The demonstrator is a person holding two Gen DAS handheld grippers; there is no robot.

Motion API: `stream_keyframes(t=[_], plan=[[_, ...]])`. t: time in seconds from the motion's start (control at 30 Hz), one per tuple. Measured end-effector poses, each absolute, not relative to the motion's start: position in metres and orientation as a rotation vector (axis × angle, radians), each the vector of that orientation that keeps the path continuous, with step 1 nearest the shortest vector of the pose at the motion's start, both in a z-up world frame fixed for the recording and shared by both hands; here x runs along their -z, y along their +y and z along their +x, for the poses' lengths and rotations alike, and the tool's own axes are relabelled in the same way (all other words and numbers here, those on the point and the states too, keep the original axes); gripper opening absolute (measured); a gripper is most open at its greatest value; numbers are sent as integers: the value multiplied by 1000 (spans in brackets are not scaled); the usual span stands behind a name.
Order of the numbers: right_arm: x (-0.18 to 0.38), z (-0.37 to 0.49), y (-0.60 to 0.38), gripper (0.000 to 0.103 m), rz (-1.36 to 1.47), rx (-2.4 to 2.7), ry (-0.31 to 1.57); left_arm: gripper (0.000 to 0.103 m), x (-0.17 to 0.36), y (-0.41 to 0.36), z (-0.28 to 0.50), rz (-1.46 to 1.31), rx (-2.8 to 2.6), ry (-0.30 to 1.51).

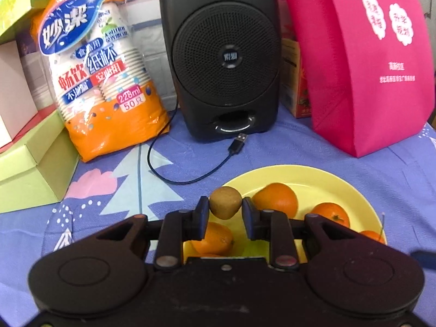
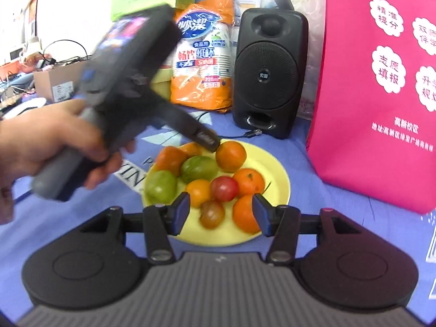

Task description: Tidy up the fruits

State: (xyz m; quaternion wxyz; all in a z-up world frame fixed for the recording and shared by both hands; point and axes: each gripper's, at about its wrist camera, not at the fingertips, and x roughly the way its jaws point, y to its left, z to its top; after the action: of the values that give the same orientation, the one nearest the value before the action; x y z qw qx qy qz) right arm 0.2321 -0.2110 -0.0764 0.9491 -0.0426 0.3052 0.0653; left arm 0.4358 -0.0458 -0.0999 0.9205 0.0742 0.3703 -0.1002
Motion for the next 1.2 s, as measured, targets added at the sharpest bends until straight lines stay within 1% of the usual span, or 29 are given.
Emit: stream_keyframes(t=[0.03,0.1,0.17,0.2,0.23,0.27,0.3,0.33,0.57,0.63,0.73,0.77,0.83,0.9,0.93,1.0,1.07,1.2], plan=[[77,227,-210,52,-84,-131,619,28,103,-47,438,158,204,776],[78,219,-208,59,-88,-107,614,33,107,-51,439,189,192,772],[80,213,-207,59,-85,-99,615,38,107,-54,436,205,187,765],[80,210,-207,59,-77,-103,616,45,106,-54,435,200,180,765],[80,206,-207,59,-68,-104,615,61,104,-54,432,192,170,764],[80,202,-208,59,-64,-103,613,69,102,-53,429,186,160,754],[80,199,-209,59,-60,-100,611,86,100,-51,425,176,162,735],[80,196,-210,60,-53,-97,607,93,97,-50,420,165,164,718],[78,176,-213,61,-2,-88,588,94,71,-43,386,163,170,663],[77,169,-214,62,20,-89,578,103,63,-38,368,147,177,645],[76,158,-213,70,42,-89,572,103,51,-30,336,144,173,607],[76,157,-212,75,45,-88,572,103,48,-28,326,146,165,599],[76,152,-209,79,46,-89,572,103,43,-22,305,143,152,581],[77,150,-205,89,47,-82,579,103,40,-15,287,133,143,580],[77,149,-204,92,48,-75,579,103,40,-12,278,128,129,585],[77,145,-200,100,56,-71,579,103,43,-7,258,124,101,589],[75,141,-197,103,73,-59,582,103,49,-4,239,135,64,592],[74,136,-192,103,121,-39,635,103,65,2,204,112,-46,654]])
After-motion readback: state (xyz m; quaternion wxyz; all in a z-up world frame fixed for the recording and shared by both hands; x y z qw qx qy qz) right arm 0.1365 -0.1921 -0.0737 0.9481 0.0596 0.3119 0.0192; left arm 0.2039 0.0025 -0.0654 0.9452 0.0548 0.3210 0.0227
